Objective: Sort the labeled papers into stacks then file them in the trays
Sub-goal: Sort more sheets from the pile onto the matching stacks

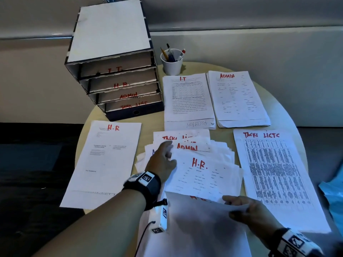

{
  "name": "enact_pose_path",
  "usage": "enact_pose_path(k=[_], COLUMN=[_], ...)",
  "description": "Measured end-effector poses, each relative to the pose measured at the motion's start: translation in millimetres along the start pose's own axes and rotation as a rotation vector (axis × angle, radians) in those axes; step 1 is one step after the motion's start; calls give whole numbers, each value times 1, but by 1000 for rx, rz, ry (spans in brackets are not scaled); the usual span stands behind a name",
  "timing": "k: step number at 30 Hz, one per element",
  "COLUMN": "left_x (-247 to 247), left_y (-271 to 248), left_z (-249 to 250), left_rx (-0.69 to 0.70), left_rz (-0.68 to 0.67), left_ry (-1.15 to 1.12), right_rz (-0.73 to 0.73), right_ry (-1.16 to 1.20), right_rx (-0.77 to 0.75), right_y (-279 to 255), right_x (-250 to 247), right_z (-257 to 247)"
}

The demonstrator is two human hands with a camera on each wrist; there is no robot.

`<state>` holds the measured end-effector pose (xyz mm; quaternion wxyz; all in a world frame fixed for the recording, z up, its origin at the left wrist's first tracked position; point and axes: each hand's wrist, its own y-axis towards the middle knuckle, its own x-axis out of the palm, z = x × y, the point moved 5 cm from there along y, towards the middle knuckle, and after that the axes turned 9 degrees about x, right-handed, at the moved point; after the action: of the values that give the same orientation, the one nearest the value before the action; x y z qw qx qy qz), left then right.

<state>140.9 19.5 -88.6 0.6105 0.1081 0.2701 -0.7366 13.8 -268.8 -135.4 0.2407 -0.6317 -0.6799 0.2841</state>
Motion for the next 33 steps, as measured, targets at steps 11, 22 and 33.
enact_pose_path(k=[11,22,33], left_x=[-3,0,-8], left_y=[7,17,-77], left_z=[-5,-1,21], left_rx=[33,137,0], left_rz=[-80,-126,-284], left_ry=[37,236,-407], right_rz=[-4,-1,204], right_ry=[34,43,58], right_rx=[1,4,-234], right_y=[-2,-6,-21], right_x=[3,3,-13], right_z=[1,-4,-21])
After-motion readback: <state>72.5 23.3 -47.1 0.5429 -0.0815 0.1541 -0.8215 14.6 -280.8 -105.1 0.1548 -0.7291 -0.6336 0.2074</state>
